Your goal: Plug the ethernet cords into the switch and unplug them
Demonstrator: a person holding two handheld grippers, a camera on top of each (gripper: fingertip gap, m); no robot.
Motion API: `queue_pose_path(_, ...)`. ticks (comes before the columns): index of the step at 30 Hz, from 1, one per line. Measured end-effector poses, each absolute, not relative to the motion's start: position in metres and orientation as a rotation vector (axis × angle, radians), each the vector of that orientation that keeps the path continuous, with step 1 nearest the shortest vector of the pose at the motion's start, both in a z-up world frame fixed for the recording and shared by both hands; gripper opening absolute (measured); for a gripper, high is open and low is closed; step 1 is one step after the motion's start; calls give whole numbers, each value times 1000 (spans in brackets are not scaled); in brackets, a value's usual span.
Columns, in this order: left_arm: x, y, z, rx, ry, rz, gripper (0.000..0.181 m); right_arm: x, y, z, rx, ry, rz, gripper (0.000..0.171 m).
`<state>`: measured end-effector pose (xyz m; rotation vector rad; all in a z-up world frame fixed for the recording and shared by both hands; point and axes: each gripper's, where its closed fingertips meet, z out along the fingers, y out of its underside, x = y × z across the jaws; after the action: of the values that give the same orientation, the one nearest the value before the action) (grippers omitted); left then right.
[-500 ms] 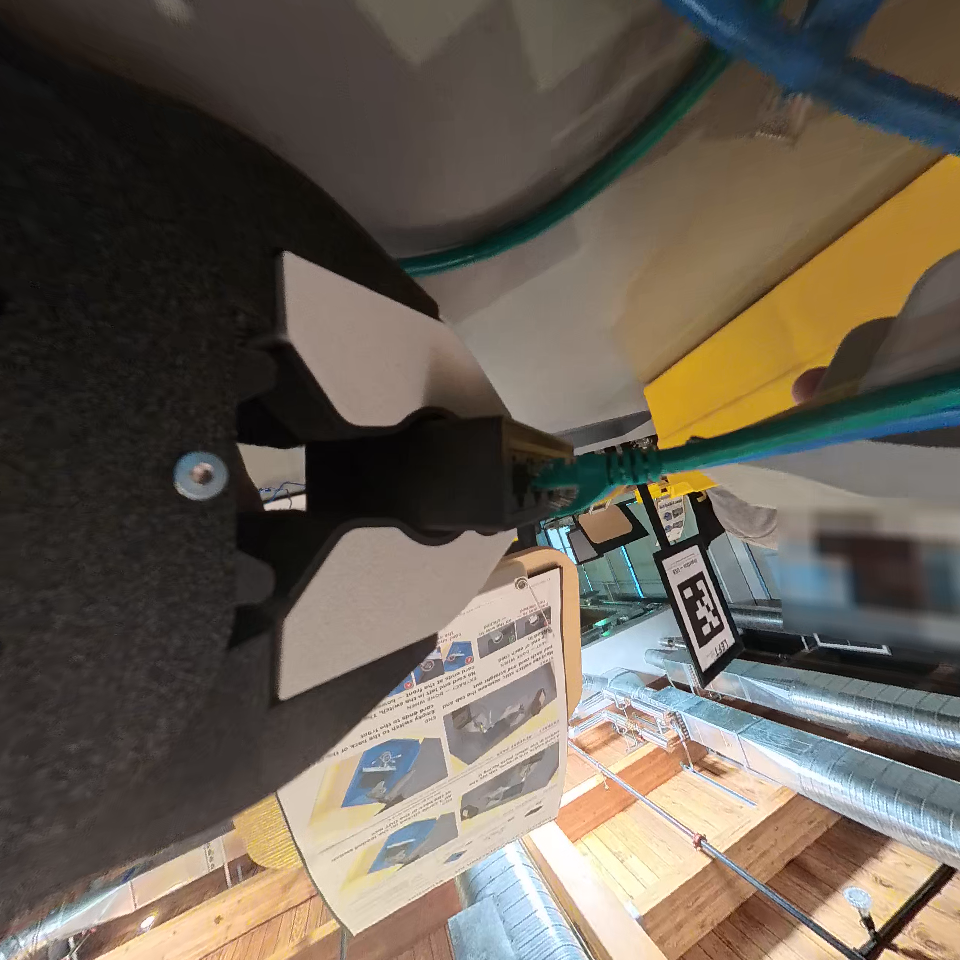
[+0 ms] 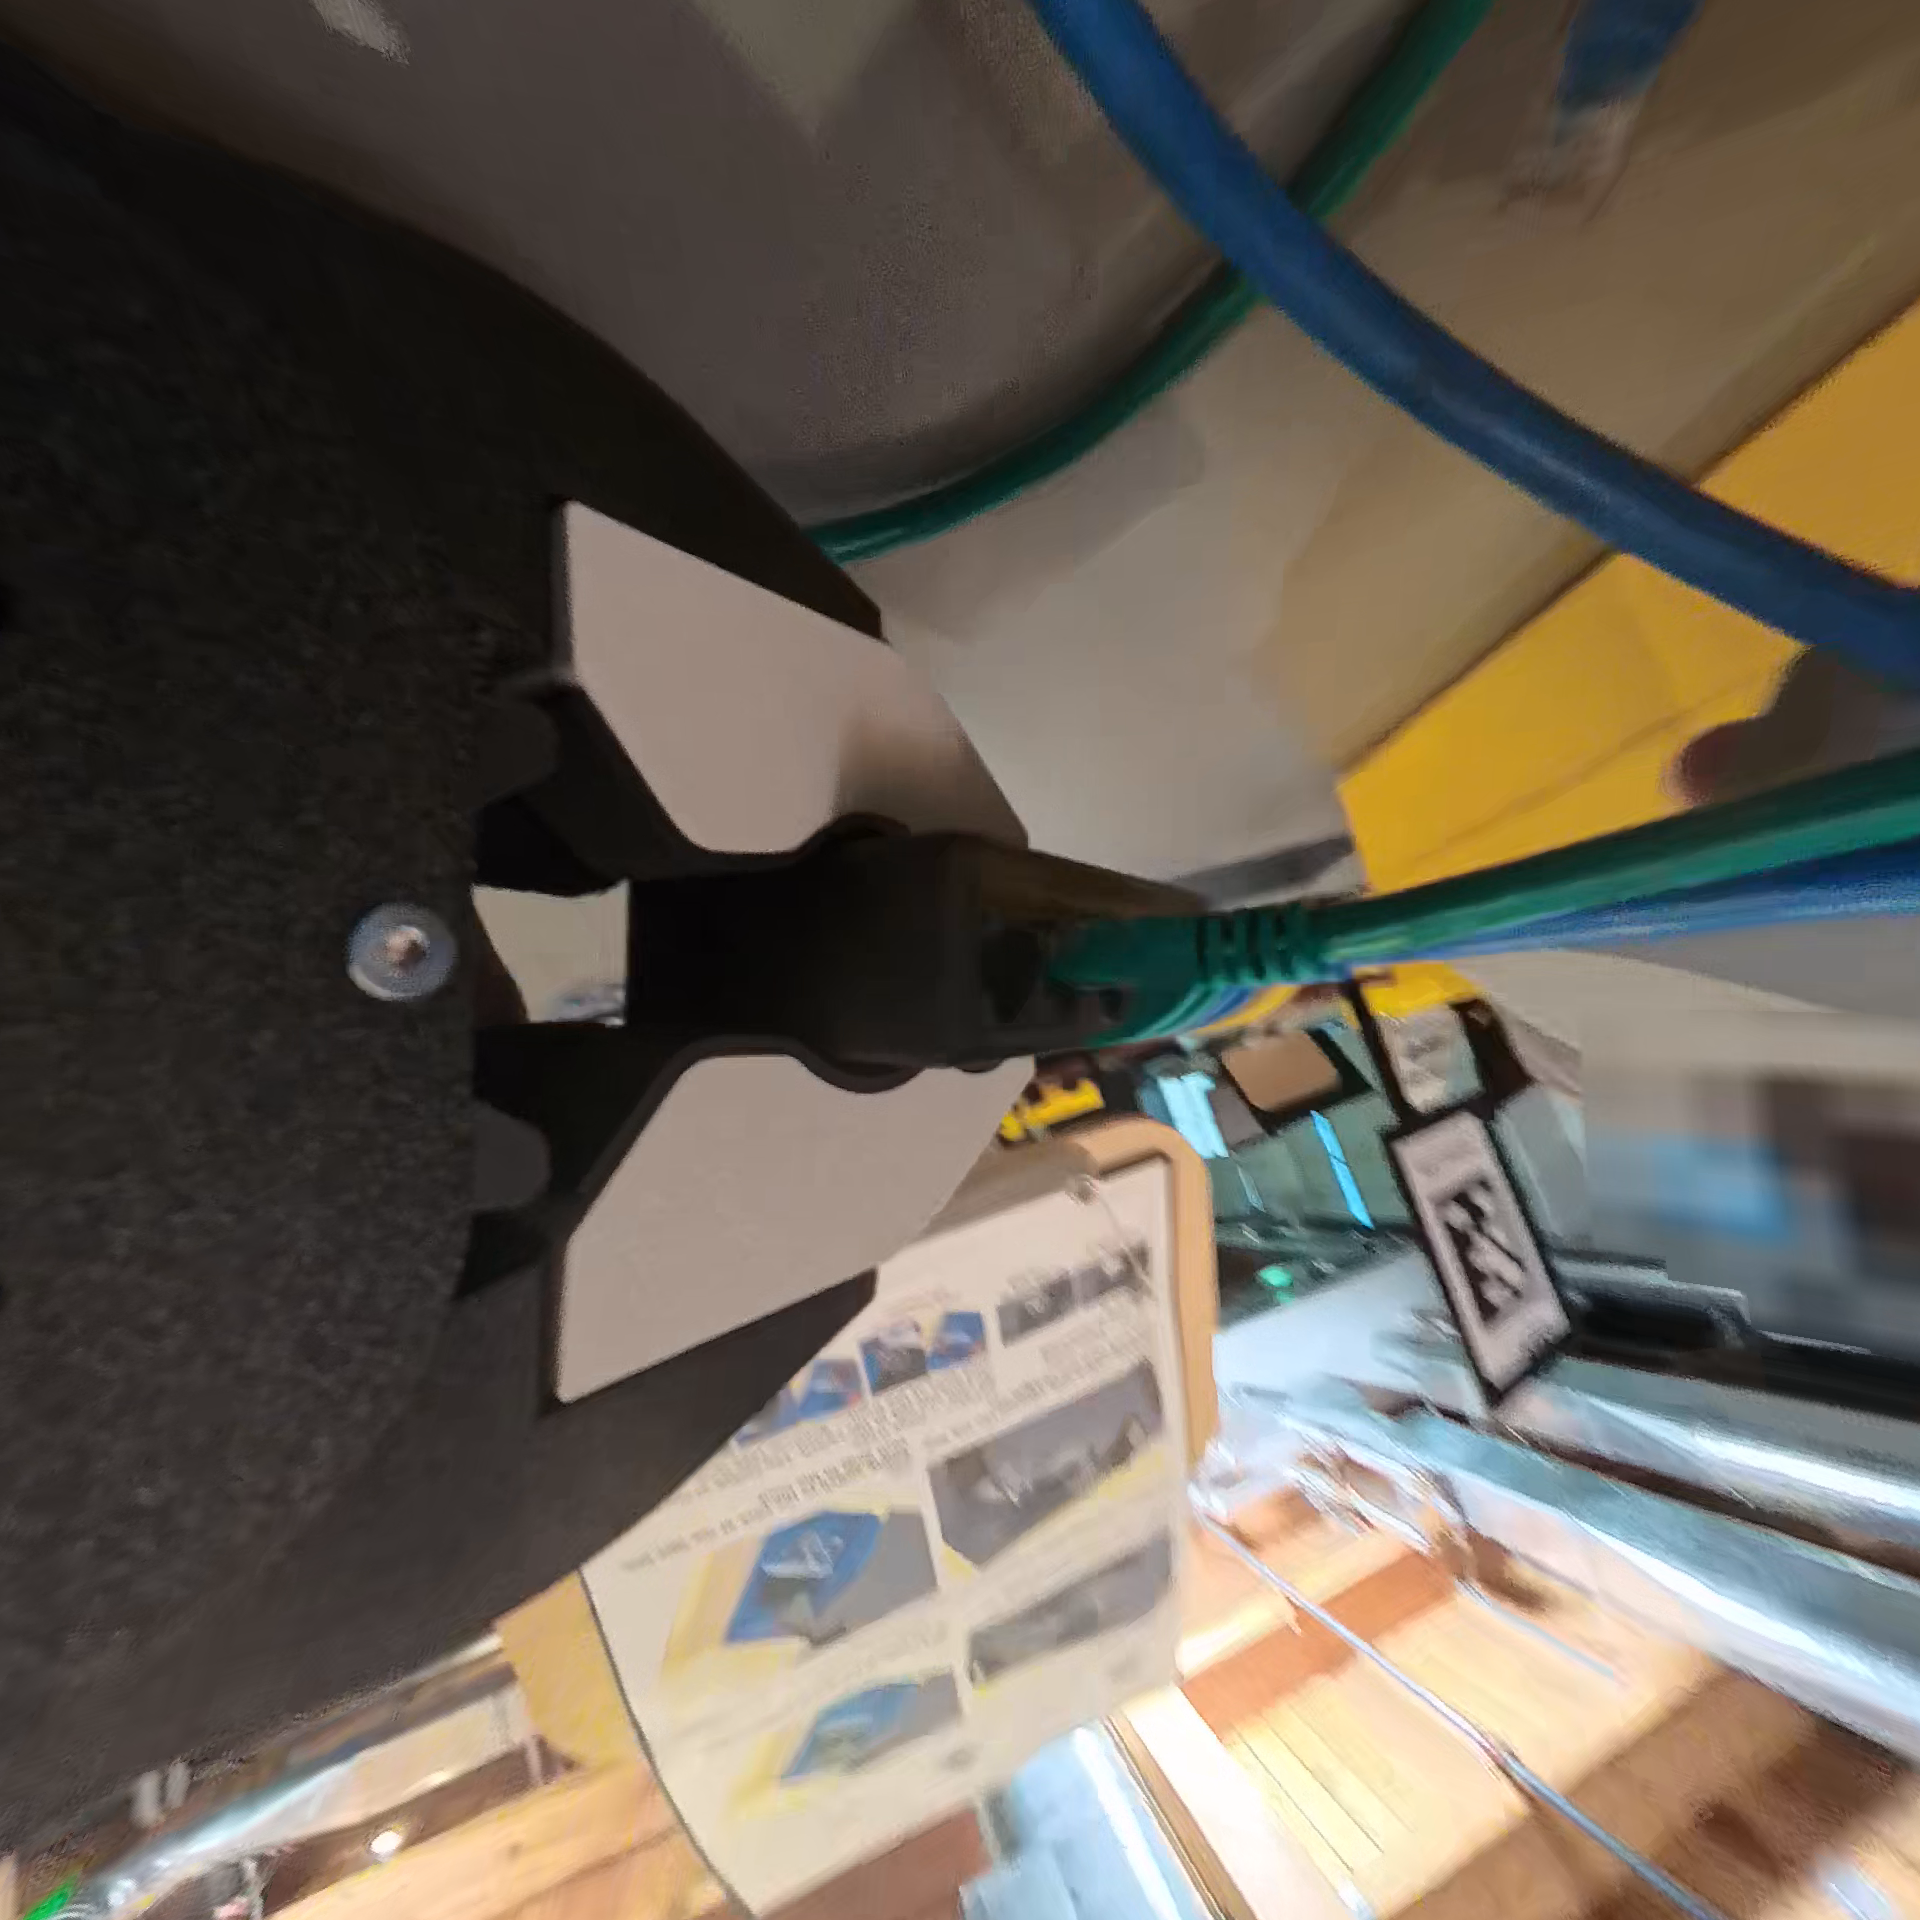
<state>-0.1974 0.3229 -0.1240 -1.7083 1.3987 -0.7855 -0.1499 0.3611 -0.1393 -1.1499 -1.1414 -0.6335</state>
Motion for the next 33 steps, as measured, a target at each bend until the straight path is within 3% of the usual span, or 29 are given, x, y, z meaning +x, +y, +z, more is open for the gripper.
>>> queue_pose_path(7,-195,315,-135,-1747,1434,-828,5,-140,369,-163,-1285,-1225,-681,33)
queue_pose_path(33,-182,340,-143,-1741,1301,-784,4,-142,361,-148,-1146,-1199,-671,27)
